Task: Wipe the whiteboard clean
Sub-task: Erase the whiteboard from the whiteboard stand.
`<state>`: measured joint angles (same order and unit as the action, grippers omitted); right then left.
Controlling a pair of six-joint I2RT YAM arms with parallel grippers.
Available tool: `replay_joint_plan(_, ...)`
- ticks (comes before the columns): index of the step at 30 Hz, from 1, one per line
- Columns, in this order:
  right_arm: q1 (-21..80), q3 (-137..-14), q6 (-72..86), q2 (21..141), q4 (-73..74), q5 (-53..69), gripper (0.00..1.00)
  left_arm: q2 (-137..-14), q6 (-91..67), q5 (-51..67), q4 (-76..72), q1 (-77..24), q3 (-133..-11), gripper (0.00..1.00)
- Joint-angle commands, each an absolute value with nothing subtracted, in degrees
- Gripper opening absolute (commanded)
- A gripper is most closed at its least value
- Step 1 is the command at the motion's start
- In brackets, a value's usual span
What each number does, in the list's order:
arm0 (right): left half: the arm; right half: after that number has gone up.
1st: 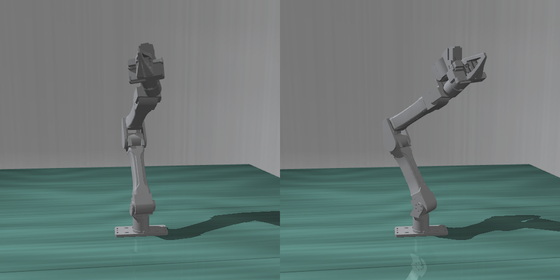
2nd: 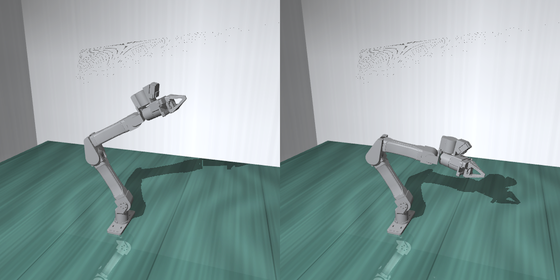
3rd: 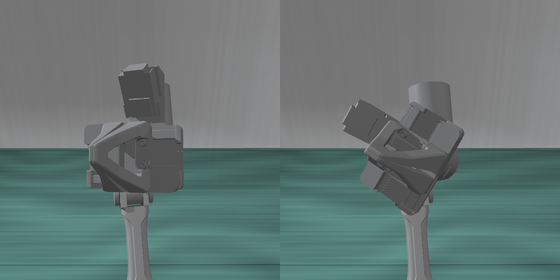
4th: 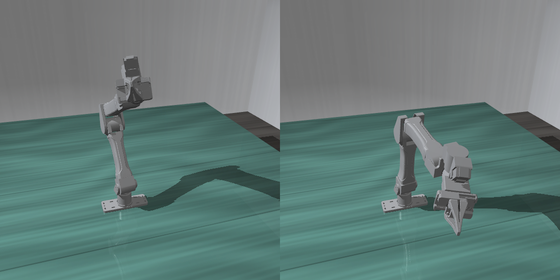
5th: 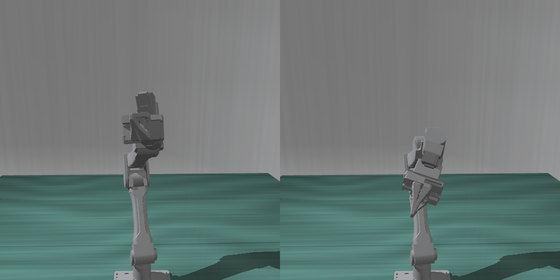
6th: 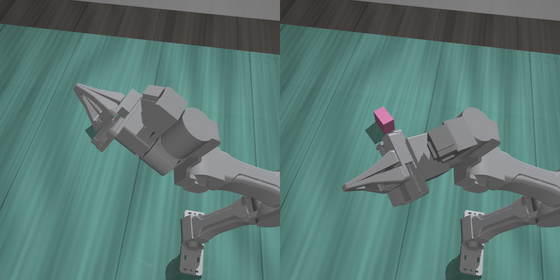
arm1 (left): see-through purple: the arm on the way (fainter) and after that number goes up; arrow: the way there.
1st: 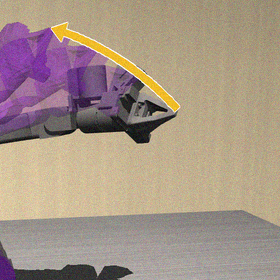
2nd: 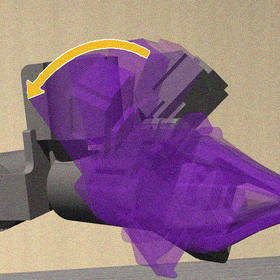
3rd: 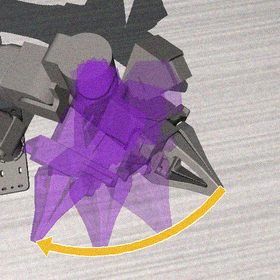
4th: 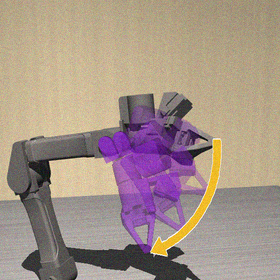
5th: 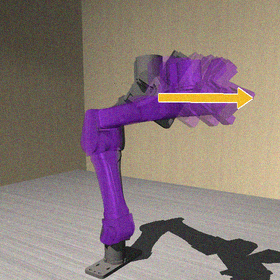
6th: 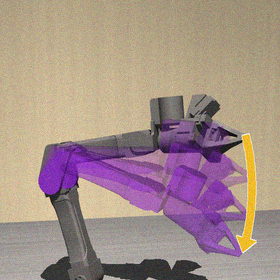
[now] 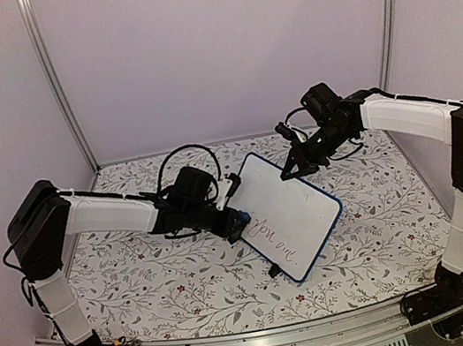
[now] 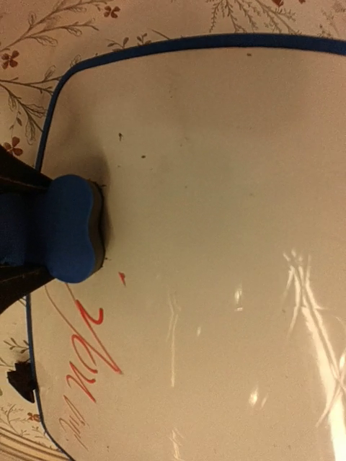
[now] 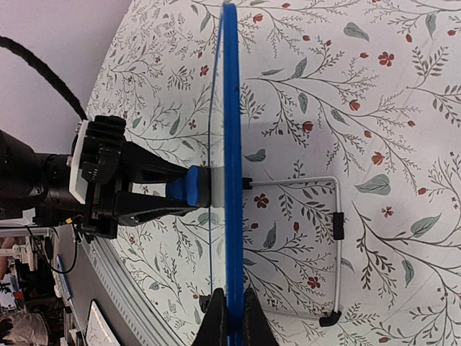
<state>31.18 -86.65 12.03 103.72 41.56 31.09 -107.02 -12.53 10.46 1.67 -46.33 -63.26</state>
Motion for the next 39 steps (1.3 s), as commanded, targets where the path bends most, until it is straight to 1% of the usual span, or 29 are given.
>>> replay_joint_plan(1,33.7,-85.3,10.5,105.6,47.4,28.7,0.00,-107.7,-14.0,11.8,3.9,-47.7,-59.4,0.00)
replay_joint_plan(14,33.7,-85.2,10.5,105.6,47.4,28.7,0.00,-106.3,-15.0,11.6,3.3,-48.4,-56.8,0.00)
replay_joint_plan(25,33.6,-85.0,10.6,105.2,47.4,28.4,0.00,-98.0,-11.4,6.2,5.3,-47.8,-62.9,0.00)
replay_joint_plan(32,33.7,-85.2,10.5,105.4,47.4,28.6,0.00,-103.0,-9.4,6.8,5.8,-47.5,-68.3,0.00)
replay_joint_plan(39,33.7,-84.9,10.5,105.1,47.4,28.4,0.00,-108.3,-10.0,9.3,4.4,-47.3,-69.1,0.00)
